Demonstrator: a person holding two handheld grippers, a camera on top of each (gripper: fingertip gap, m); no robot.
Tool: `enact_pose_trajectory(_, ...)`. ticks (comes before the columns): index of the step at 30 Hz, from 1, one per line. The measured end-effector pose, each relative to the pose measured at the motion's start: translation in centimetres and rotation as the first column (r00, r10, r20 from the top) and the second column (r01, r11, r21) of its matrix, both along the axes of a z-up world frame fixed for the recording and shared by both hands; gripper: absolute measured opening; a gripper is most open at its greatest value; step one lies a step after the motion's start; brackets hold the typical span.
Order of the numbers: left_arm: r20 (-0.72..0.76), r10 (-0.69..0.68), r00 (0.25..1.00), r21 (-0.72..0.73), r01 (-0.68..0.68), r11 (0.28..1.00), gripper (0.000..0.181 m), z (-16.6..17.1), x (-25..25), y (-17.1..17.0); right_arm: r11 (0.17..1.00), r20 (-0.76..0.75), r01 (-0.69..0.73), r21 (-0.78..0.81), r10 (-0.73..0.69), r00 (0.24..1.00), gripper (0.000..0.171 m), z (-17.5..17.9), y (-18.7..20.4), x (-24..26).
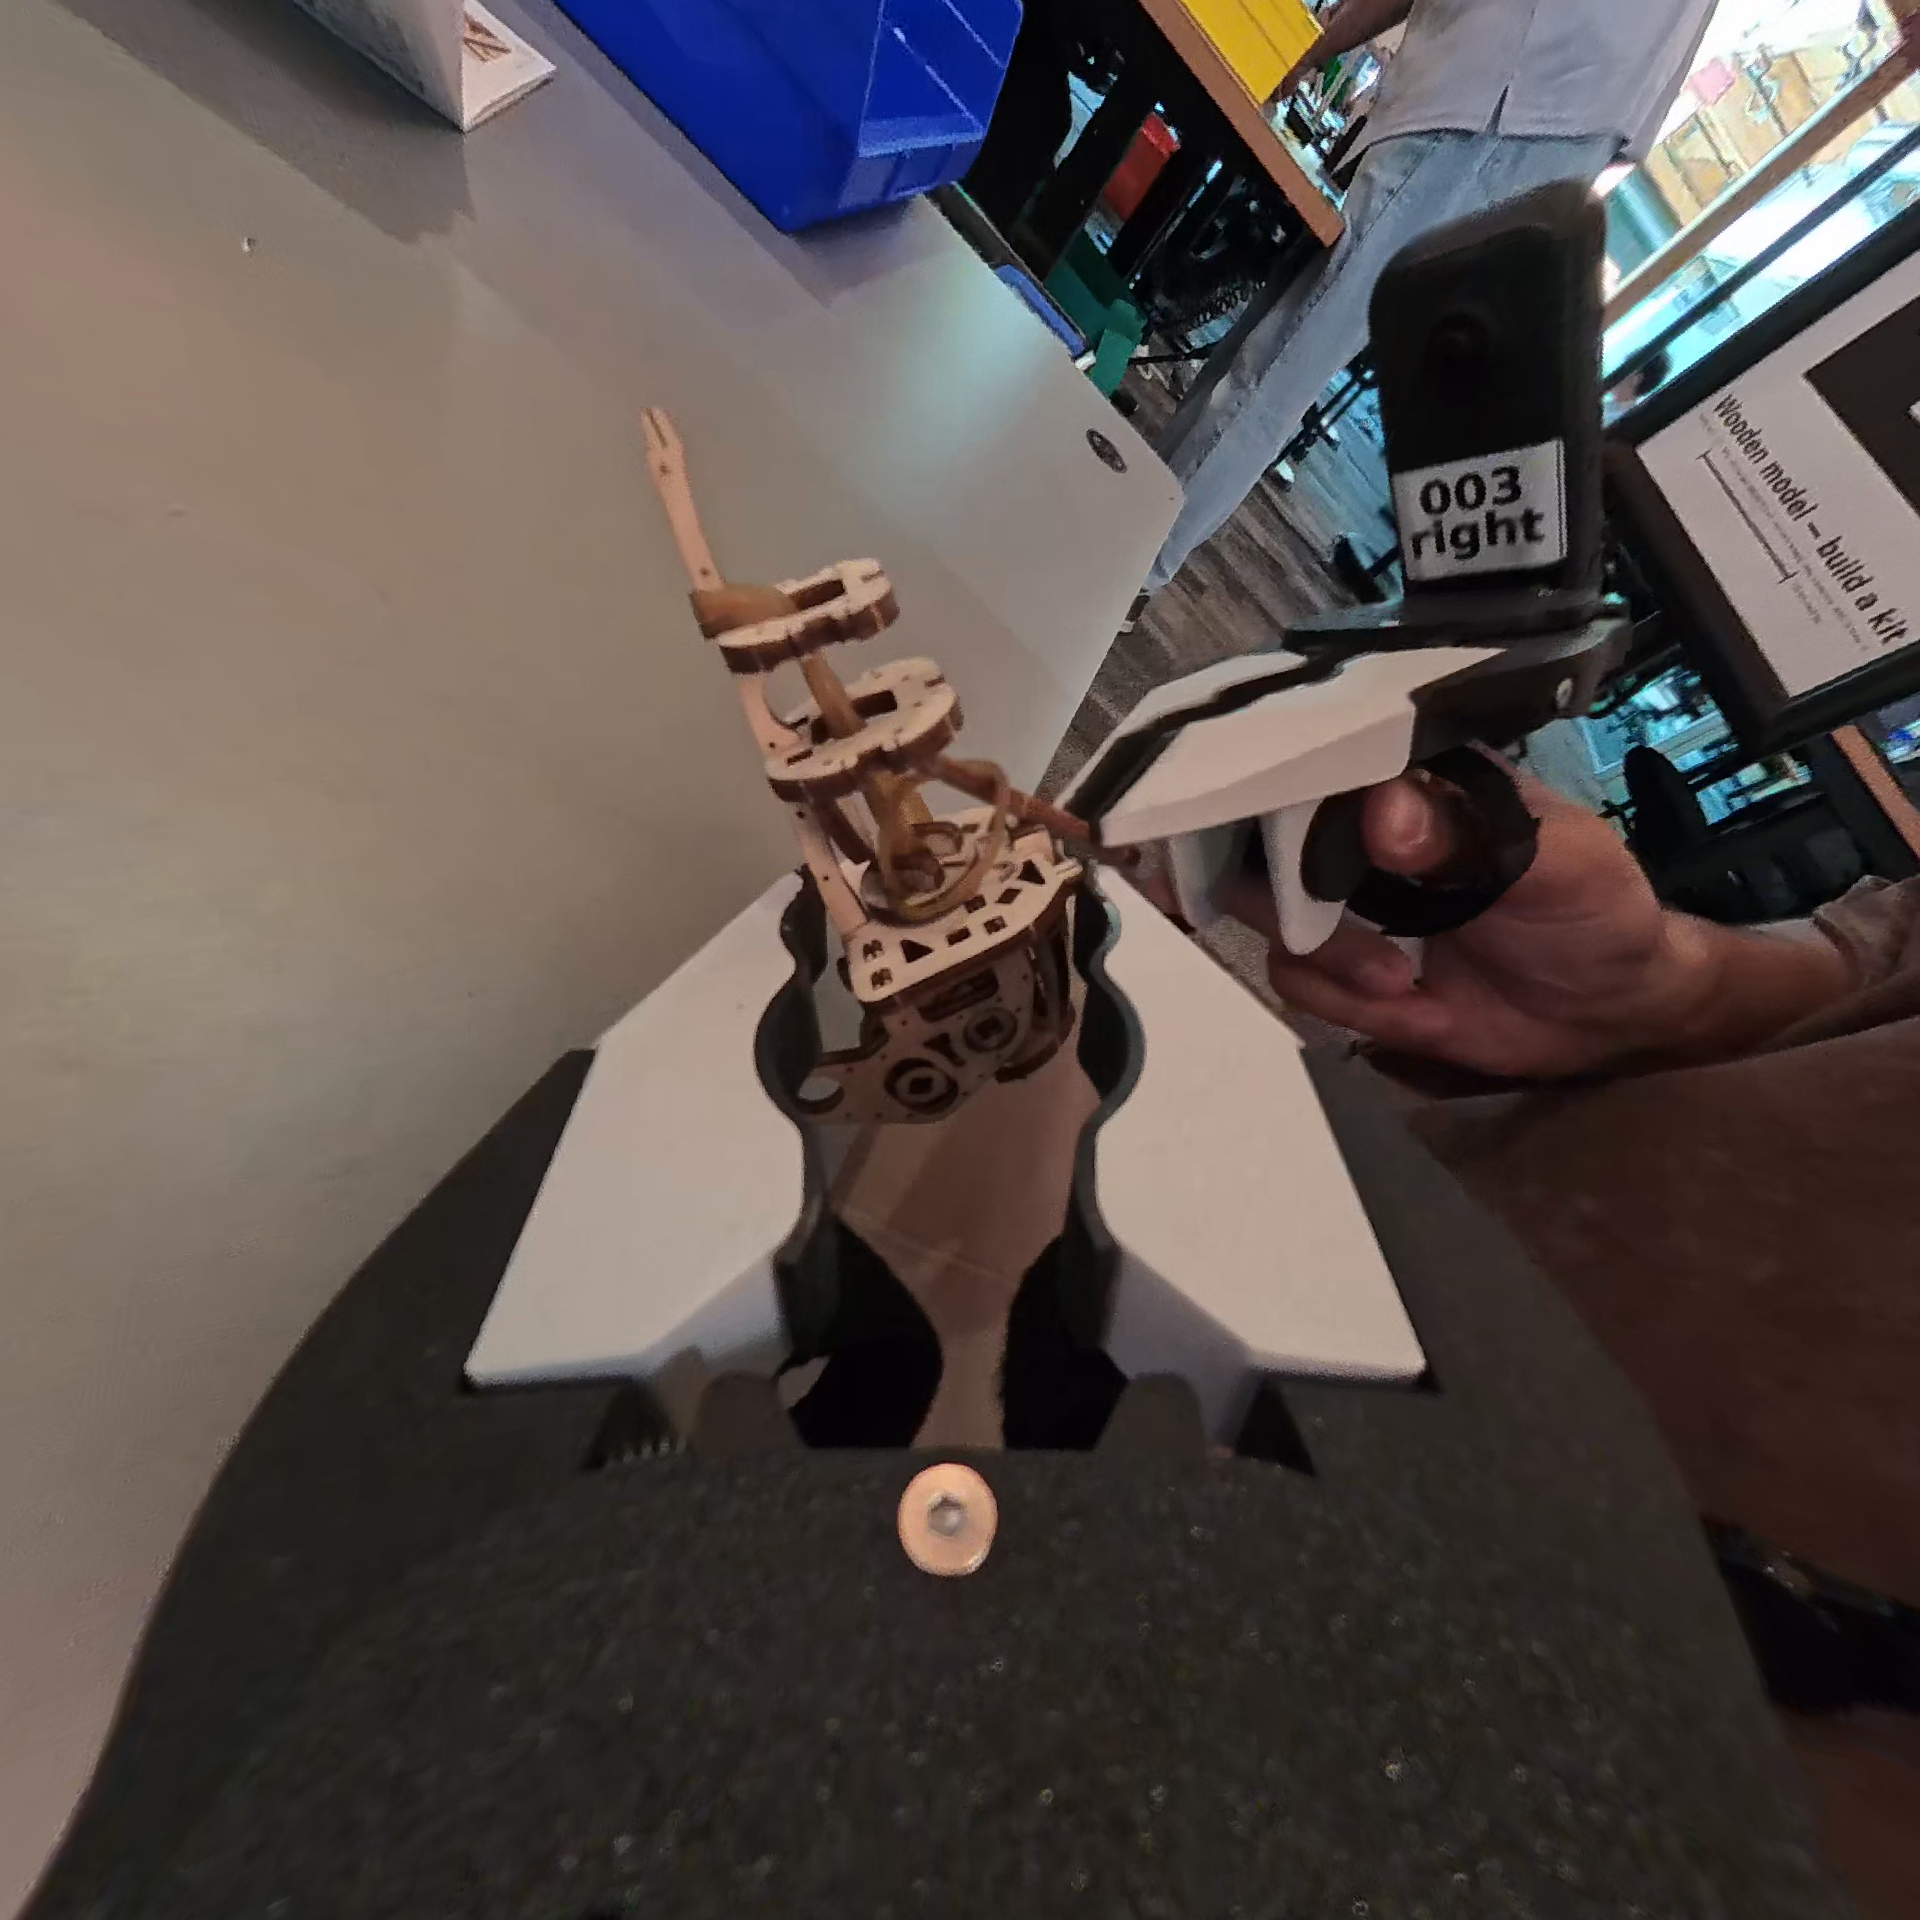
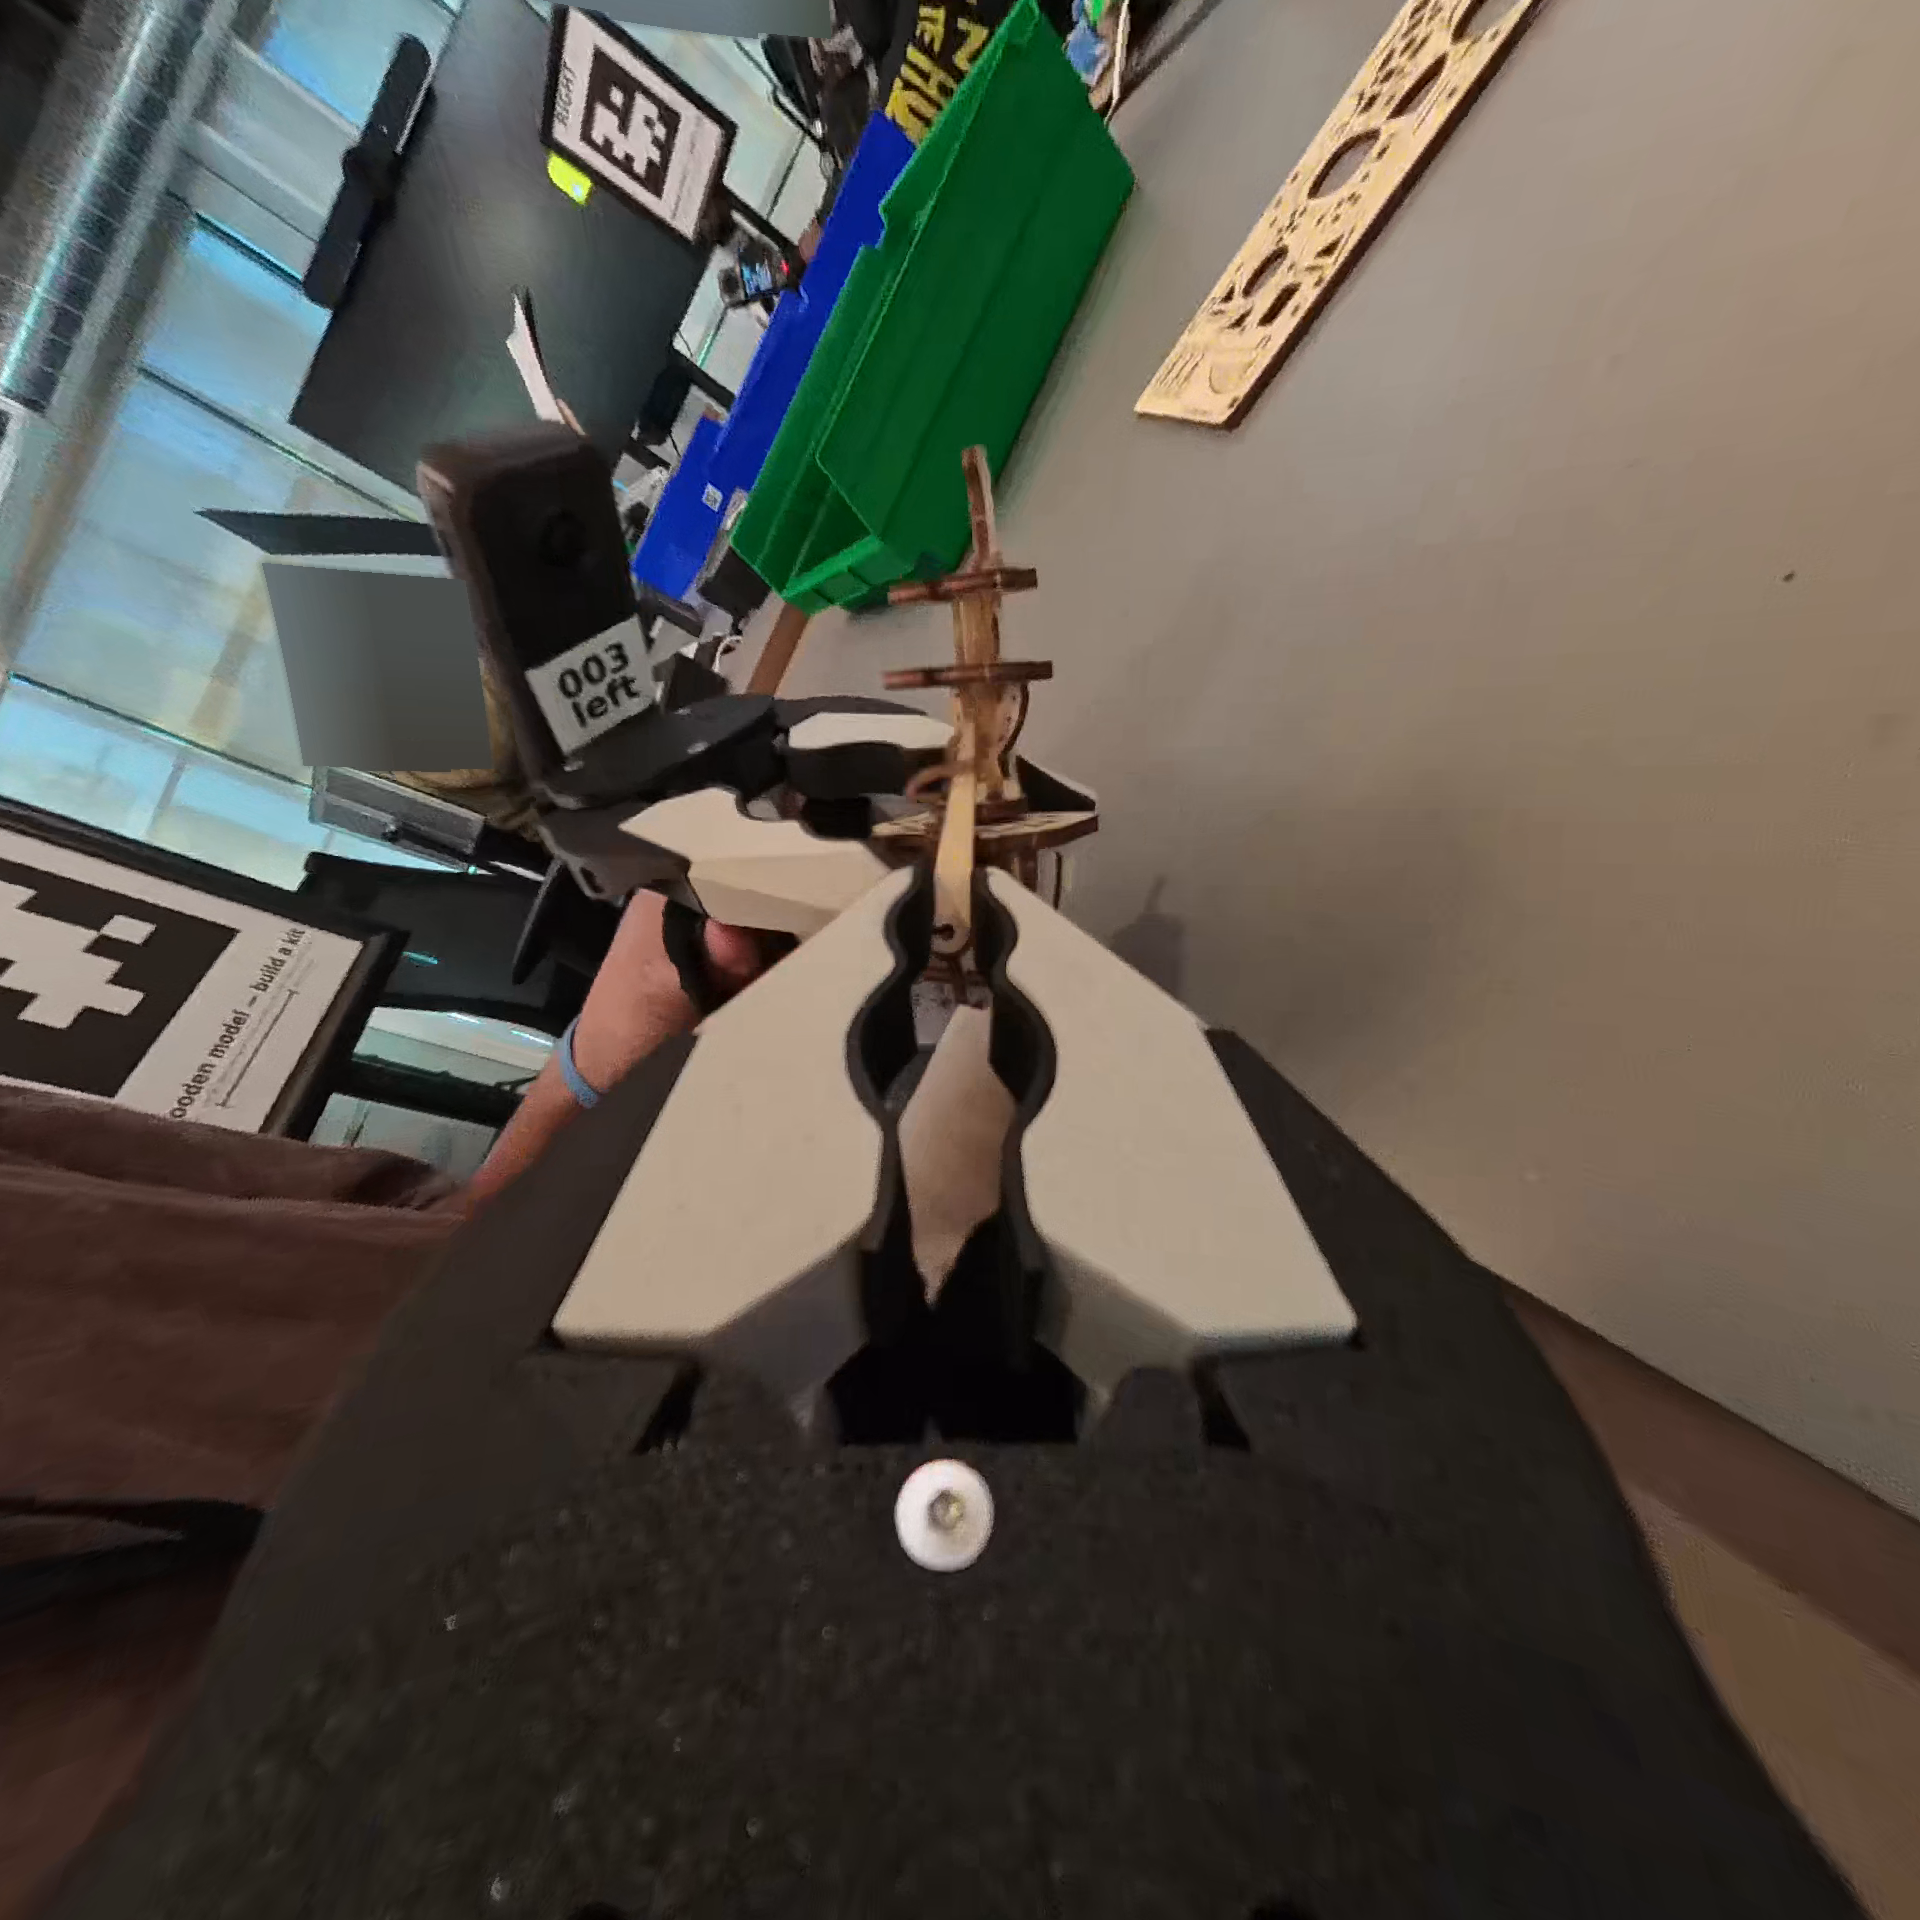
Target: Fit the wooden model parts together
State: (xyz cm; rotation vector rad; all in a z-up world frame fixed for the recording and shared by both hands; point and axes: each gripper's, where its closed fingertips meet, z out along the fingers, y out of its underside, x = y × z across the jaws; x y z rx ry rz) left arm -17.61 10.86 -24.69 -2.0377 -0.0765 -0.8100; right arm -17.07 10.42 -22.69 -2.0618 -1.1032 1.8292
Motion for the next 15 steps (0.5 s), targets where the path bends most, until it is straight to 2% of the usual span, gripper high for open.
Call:
enact_pose_trajectory(7,-0.046,-0.054,0.997,0.009,0.055,0.998,0.046,0.1,1.2,-0.1,0.998,-0.033,0.005,-0.069,-0.008,0.999,0.006,0.8,0.2,-0.4)
enact_pose_trajectory(11,0.021,-0.057,0.998,0.032,0.056,0.998,0.046,0.8,1.4,-0.1,0.984,-0.084,0.022,-0.176,-0.037,0.996,0.006,1.3,0.3,-0.5)
enact_pose_trajectory(15,0.081,-0.075,0.994,0.027,0.073,0.997,0.046,0.8,1.9,-0.1,0.985,-0.077,0.047,-0.169,-0.060,0.995,0.006,1.1,0.5,-0.9)
